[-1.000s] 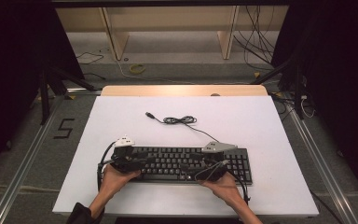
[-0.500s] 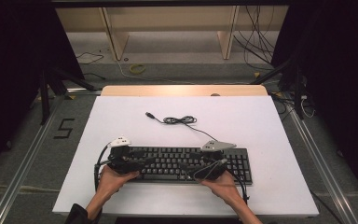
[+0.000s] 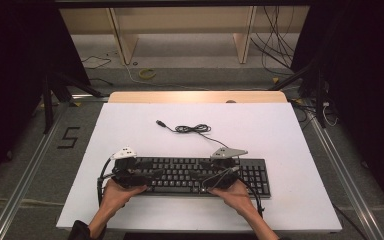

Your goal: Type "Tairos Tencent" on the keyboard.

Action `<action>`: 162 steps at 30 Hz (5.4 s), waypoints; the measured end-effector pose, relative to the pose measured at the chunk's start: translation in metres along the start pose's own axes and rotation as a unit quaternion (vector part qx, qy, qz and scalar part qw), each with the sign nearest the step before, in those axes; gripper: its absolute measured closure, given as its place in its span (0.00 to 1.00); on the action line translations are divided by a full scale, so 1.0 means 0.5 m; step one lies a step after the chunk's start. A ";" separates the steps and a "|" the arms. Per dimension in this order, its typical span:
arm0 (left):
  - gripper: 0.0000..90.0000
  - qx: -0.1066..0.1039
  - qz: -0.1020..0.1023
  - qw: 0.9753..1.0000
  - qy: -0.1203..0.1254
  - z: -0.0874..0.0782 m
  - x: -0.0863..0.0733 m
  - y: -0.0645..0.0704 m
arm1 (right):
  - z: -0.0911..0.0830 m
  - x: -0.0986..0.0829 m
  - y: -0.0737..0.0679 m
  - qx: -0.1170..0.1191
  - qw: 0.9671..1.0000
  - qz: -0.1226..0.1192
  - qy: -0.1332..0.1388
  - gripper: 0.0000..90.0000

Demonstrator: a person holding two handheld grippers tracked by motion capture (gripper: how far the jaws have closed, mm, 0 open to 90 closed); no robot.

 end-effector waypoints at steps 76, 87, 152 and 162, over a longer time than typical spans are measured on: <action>0.37 0.012 0.013 1.000 0.006 -0.031 -0.020 -0.016 | 0.033 0.002 0.010 -0.003 1.000 -0.002 -0.026 0.69; 0.48 0.024 0.007 1.000 -0.006 -0.033 -0.024 -0.025 | 0.014 0.002 0.000 0.006 1.000 0.001 -0.016 0.54; 0.97 0.044 0.025 0.995 -0.088 0.008 -0.058 -0.042 | -0.035 -0.025 -0.030 0.014 1.000 -0.018 0.003 0.39; 0.85 0.035 0.020 0.997 -0.069 -0.002 -0.046 -0.036 | -0.033 -0.026 -0.030 0.014 1.000 -0.018 0.003 0.38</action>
Point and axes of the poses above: each handheld gripper's, and its own axes: z roughly forward along the jaws, x roughly out of its top, y roughly to its right, the point moved 10 cm from there along z, roughly forward along the jaws, and after that the axes turned 1 degree about y, right-handed, at the moved point
